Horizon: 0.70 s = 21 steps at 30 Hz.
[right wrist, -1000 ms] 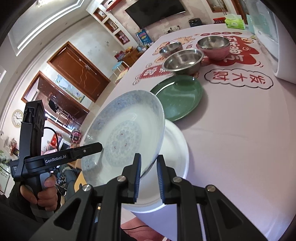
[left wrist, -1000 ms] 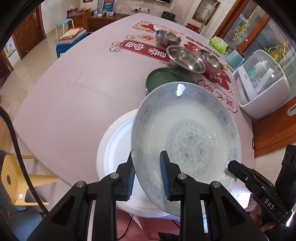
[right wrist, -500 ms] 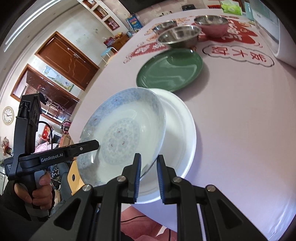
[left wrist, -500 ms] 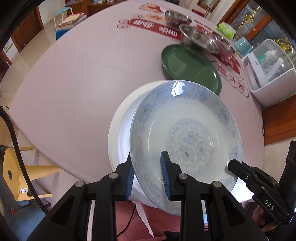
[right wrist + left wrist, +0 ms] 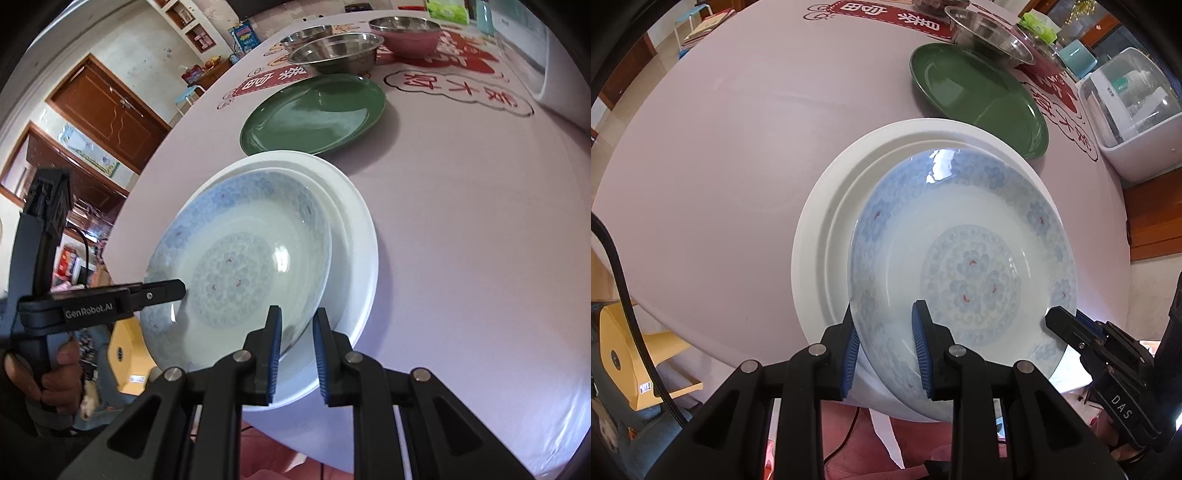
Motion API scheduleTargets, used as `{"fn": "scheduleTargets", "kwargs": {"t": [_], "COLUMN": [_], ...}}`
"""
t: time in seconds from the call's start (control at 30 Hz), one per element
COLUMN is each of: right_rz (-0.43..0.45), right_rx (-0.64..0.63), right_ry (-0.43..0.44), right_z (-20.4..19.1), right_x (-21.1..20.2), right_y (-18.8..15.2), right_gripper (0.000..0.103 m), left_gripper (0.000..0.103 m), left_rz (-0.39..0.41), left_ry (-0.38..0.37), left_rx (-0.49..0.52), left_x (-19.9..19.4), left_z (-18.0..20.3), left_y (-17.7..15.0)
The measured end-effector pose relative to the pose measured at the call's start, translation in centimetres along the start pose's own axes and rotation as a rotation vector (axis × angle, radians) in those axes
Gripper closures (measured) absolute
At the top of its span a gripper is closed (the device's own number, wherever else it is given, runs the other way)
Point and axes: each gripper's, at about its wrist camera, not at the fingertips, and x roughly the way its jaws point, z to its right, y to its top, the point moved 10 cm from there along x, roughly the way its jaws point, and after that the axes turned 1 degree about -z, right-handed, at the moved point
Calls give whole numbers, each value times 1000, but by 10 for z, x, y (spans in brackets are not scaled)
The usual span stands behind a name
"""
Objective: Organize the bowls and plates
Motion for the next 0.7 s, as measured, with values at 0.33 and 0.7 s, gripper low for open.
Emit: {"fn": "scheduleTargets", "kwargs": {"t": [0.33,0.7], "right_rz": [-31,-14], "right_rx": [-47,-68], "right_ry": [-35,-13], "right_z": [-1,3], "right_x": [11,3], "right_y": [0,8], "right_gripper": [87,86], "left_gripper": [70,68], "left_rz": [-27,-13], "left_ry": [10,25], "left_rx": [24,33], "left_x": [12,11], "left_z": [1,1], "left_y": [13,13]}}
